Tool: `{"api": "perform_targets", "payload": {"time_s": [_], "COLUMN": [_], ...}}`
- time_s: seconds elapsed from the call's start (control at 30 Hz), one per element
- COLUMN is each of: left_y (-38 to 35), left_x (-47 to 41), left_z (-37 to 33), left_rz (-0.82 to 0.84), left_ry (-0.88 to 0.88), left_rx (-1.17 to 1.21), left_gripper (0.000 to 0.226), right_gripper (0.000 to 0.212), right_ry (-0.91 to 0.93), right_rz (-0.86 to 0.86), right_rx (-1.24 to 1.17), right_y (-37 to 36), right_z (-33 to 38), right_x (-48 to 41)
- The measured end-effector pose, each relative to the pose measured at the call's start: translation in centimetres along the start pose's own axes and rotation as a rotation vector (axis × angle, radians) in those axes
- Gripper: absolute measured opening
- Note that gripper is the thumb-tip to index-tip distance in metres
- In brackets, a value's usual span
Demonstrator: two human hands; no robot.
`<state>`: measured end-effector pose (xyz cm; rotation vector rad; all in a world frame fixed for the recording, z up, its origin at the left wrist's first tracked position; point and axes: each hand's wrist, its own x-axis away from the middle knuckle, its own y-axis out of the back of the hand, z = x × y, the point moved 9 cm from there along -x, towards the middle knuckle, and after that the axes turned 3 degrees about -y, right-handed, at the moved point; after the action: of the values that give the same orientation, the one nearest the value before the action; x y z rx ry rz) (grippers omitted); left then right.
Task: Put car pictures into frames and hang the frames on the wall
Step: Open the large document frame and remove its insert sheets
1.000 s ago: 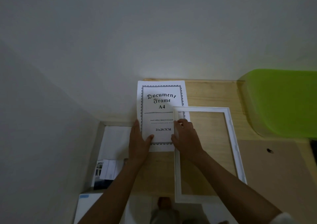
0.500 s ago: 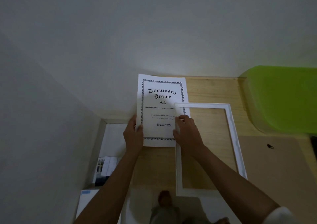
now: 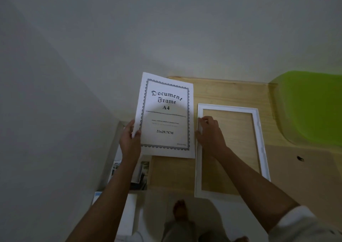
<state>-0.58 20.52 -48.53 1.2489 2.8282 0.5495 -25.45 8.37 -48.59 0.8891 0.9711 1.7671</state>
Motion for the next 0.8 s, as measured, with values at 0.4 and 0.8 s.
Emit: {"api": "perform_targets", "payload": {"time_s": [0.4,0.8], "left_y": [0.0,-12.0], "left_x": [0.9,6.6], "left_z": [-5.9,-15.8], "left_rz": [-0.016,0.379], "left_ry": [-0.064,-0.320], "left_rx": [0.212,0.220], "left_gripper": [0.037,0.039], "right_gripper": [0.050,0.040], "right_ry": [-0.028,0.130], "right_rz": [-0.021,-0.094], "right_rx": [-0.254,-0.562], "right_y": [2.5,17.1], "right_z": [0.2,6.7], "right_x": [-0.8,-1.3]}}
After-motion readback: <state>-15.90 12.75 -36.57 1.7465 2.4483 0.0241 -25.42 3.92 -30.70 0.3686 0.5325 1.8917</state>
